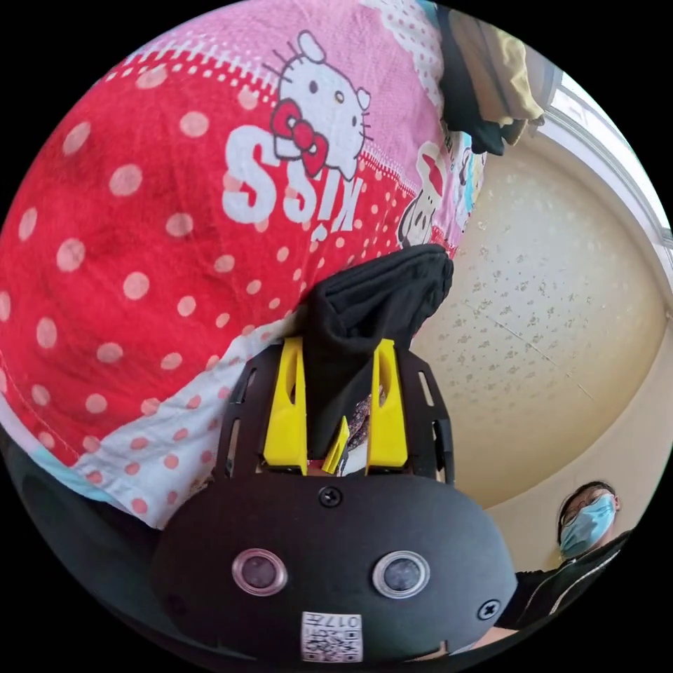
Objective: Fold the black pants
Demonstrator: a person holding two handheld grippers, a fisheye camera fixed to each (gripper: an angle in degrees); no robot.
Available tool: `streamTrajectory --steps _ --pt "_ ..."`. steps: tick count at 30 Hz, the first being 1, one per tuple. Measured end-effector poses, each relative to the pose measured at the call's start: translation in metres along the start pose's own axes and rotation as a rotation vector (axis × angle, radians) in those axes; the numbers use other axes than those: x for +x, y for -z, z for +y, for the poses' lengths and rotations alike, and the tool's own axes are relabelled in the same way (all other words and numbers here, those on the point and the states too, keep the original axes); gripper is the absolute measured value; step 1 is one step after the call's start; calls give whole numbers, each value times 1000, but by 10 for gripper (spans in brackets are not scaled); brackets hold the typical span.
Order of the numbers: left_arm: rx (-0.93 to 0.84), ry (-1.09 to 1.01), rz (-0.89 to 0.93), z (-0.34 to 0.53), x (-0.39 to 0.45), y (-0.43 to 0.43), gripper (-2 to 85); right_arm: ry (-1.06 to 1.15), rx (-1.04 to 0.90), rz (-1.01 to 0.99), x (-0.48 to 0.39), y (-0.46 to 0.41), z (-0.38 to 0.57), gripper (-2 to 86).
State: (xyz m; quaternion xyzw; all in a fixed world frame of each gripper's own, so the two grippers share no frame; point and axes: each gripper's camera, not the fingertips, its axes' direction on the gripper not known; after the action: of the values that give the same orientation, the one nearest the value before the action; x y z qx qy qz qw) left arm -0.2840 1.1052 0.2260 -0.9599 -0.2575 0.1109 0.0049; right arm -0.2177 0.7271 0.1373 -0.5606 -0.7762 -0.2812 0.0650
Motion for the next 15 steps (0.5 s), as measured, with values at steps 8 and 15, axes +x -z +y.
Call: streamTrajectory --steps 8,15 --pt "113 278 154 9 -13 -21 116 -117 -18 -130 18 -25 -7 126" --pt "33 290 44 6 27 -30 88 -134 -54 -65 -15 -57 1 72"
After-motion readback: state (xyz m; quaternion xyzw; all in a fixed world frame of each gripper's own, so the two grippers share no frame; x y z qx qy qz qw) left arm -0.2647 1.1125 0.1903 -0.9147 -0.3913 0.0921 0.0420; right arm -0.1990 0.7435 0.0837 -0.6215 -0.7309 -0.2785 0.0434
